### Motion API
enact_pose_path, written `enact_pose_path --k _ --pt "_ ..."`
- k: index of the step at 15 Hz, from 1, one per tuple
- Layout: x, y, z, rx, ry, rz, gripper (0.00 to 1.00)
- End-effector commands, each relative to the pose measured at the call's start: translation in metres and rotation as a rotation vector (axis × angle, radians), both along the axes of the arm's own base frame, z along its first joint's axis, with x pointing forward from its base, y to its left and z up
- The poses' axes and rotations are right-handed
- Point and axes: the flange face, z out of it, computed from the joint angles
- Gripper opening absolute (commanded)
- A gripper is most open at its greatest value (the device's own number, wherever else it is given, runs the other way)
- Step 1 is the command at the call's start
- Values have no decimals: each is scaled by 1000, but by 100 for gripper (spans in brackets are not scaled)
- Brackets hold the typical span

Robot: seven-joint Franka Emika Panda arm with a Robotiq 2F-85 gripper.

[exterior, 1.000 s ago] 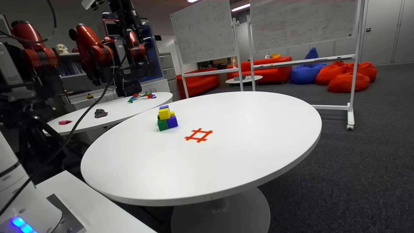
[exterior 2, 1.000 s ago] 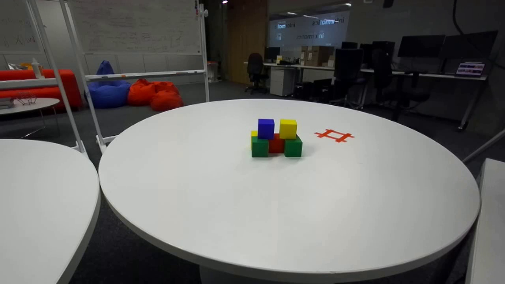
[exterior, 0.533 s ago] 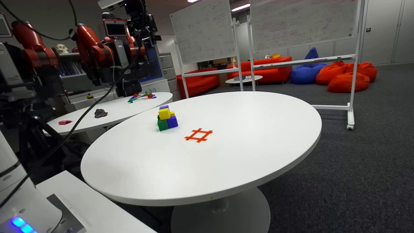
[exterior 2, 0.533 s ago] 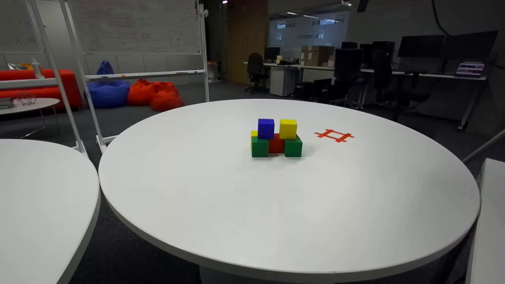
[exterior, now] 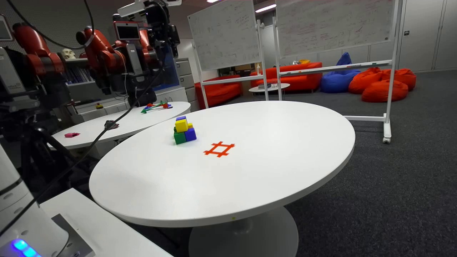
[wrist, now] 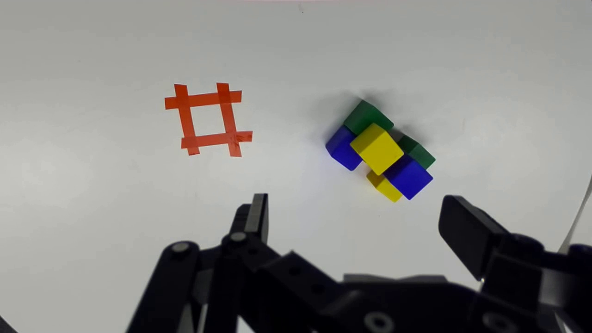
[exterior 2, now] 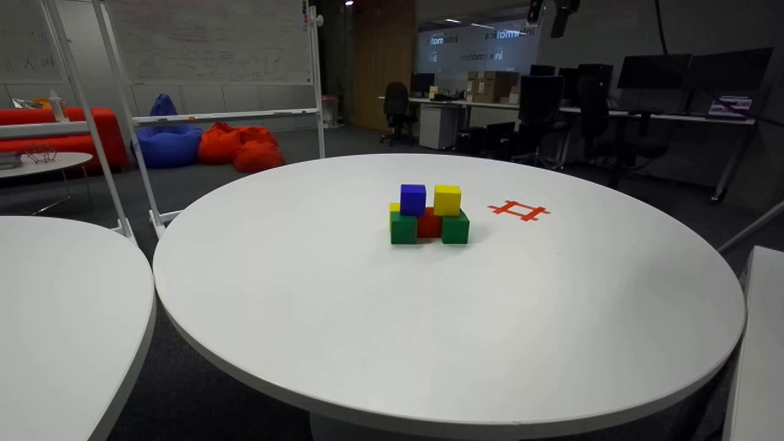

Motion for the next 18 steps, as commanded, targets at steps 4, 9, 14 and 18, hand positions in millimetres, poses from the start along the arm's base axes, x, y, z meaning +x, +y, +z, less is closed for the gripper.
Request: enact_pose_path --k 4,9,14,18 --pt "0 0 1 0 -1 0 100" --pt "3 -3 -1 7 8 -10 100" --pt "10 -1 -22 -10 42 10 100" --pt "30 -2 -60 -14 127 3 100"
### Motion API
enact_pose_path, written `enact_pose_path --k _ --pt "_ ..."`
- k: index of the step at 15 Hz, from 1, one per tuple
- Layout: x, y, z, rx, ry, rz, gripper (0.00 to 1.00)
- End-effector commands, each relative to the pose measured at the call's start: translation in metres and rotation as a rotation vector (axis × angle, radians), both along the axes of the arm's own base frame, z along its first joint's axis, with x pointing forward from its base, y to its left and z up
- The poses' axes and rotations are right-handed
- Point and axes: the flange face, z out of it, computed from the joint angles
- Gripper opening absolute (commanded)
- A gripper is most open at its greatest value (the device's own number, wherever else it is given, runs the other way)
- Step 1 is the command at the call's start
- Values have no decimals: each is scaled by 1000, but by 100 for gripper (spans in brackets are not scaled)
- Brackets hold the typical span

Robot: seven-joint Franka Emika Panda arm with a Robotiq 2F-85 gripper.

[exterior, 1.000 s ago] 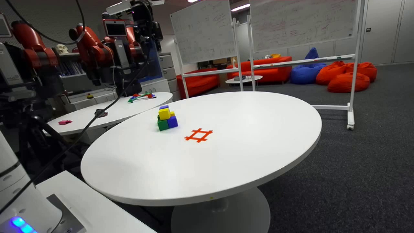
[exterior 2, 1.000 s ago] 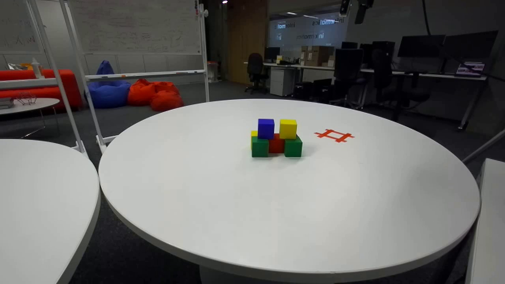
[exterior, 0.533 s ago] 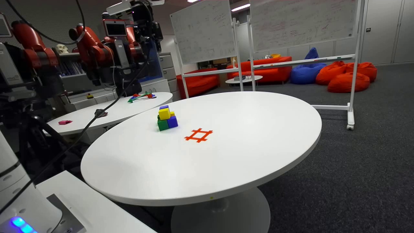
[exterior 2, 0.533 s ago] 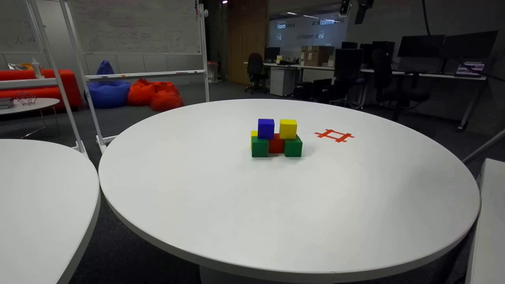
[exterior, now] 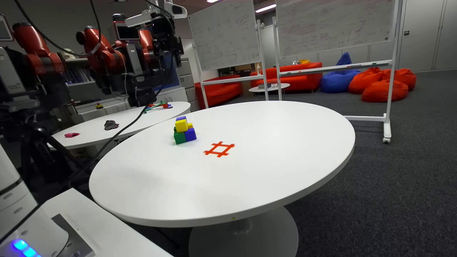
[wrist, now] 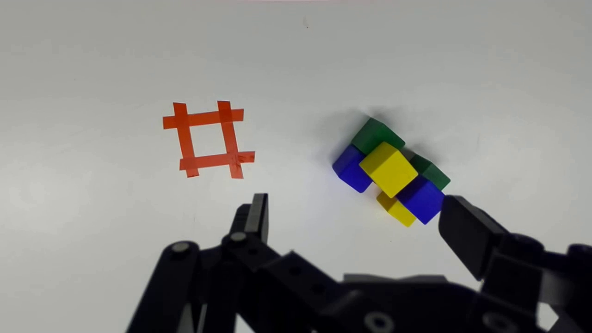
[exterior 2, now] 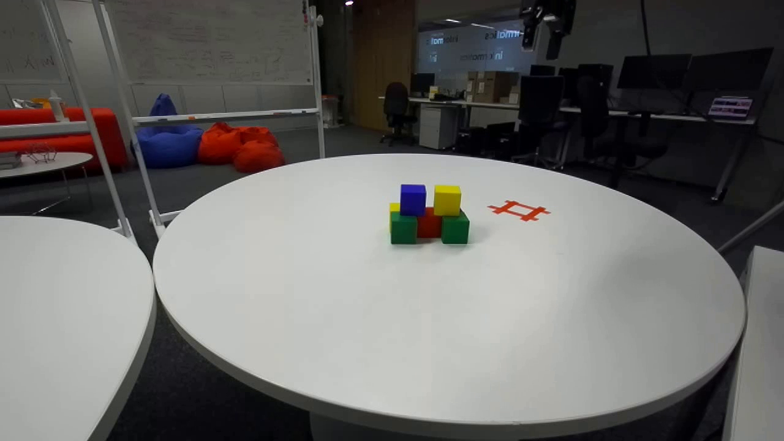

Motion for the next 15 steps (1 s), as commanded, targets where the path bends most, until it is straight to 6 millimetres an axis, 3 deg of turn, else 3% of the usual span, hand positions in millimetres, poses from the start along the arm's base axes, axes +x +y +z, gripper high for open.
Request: enact_pose_path --k 1,5,10,15 --pt "19 -2 -31 -13 75 6 100" --pt "25 6 -57 46 98 126 100" --pt "31 26 -74 141 98 338 100" --pt "29 31 -83 116 101 351 100"
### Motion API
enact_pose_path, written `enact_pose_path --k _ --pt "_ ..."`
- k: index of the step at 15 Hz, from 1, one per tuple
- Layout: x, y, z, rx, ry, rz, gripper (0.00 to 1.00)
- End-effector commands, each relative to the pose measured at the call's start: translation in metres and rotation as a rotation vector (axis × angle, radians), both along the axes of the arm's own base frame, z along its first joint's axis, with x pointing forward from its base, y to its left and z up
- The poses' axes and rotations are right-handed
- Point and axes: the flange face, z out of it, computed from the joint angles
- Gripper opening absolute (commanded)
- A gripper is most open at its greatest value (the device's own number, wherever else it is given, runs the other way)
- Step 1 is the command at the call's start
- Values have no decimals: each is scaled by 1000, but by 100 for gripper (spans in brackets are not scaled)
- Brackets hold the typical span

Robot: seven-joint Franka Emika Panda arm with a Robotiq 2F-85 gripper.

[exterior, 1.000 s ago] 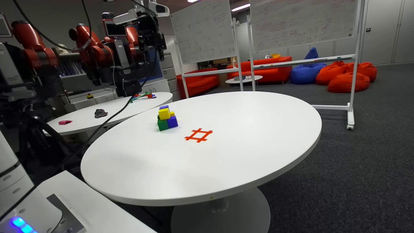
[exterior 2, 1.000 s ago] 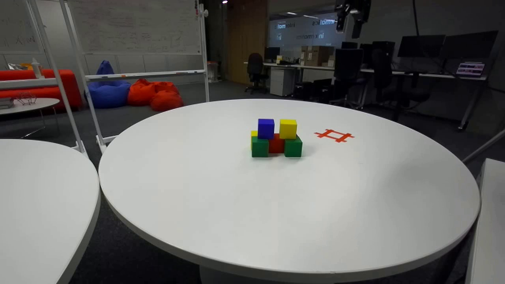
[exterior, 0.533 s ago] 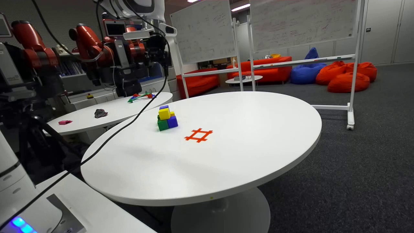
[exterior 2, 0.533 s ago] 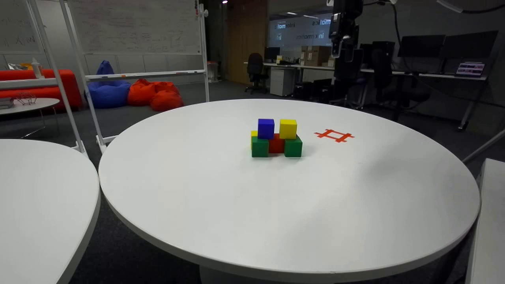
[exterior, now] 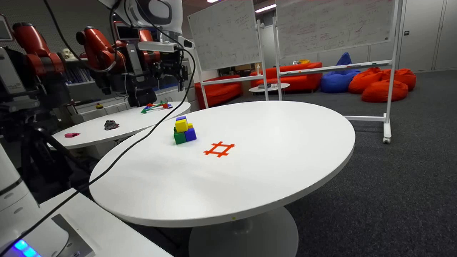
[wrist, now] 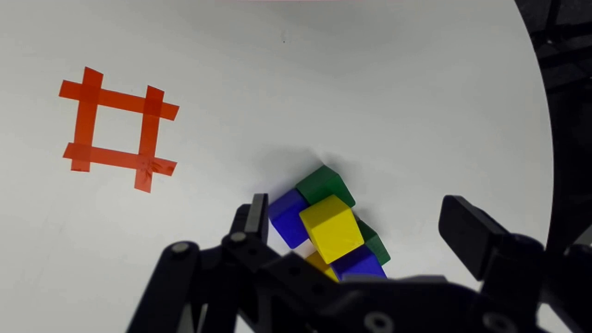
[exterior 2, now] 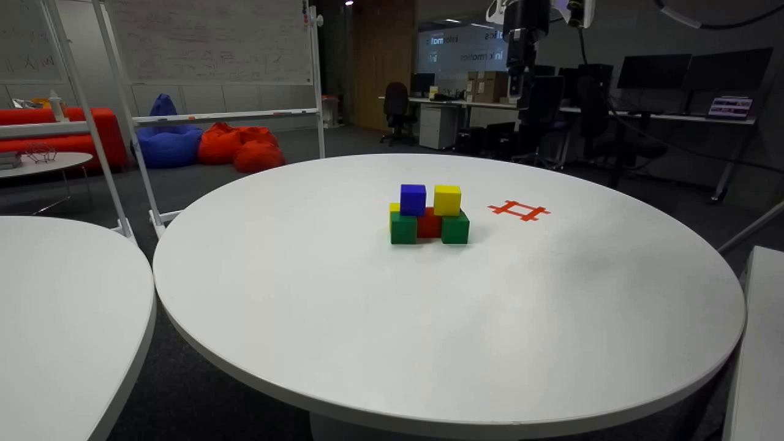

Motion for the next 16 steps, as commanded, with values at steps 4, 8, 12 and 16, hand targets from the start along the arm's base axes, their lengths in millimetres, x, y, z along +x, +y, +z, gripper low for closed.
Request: enact_pose_path --k 4,8,12,16 --pt "1 1 -2 0 5 1 100" --pt "12 6 -7 -21 -60 93 100" --pt "36 27 -30 -51 -143 227 100" --pt "55 47 -54 -41 -252 332 100"
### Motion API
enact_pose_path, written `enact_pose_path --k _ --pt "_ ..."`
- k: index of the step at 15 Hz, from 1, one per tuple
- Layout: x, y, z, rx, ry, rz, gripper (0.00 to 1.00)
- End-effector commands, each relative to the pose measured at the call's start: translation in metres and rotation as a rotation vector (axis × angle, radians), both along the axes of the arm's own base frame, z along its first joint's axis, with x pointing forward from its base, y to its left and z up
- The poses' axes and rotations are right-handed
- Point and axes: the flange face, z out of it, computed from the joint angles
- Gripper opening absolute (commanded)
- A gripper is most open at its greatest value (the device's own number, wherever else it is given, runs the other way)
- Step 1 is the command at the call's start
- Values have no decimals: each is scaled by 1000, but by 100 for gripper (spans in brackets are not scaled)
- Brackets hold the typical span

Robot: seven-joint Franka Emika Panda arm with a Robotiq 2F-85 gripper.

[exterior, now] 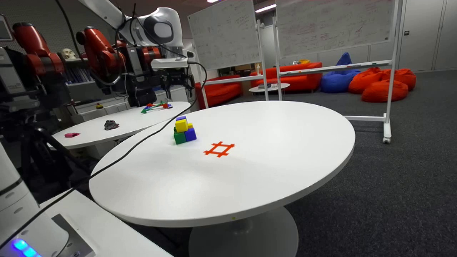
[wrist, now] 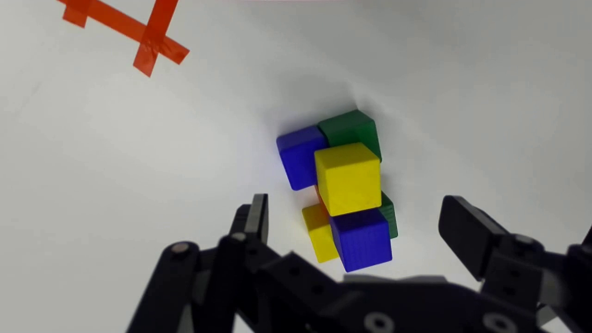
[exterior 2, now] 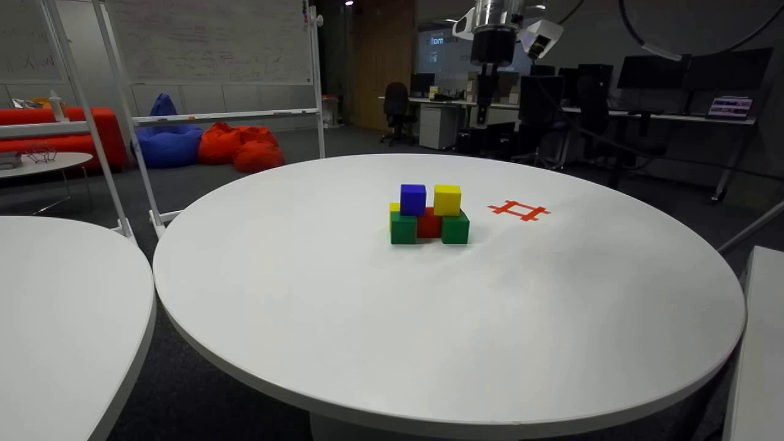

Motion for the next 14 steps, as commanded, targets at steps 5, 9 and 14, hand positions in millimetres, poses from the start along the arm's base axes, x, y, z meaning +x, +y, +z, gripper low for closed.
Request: enact_pose_path --k 5,9,14 --pt "29 21 -28 17 -99 124 100" --pt "23 24 -32 14 -65 95 100" --pt "26 23 -35 13 -66 100 100"
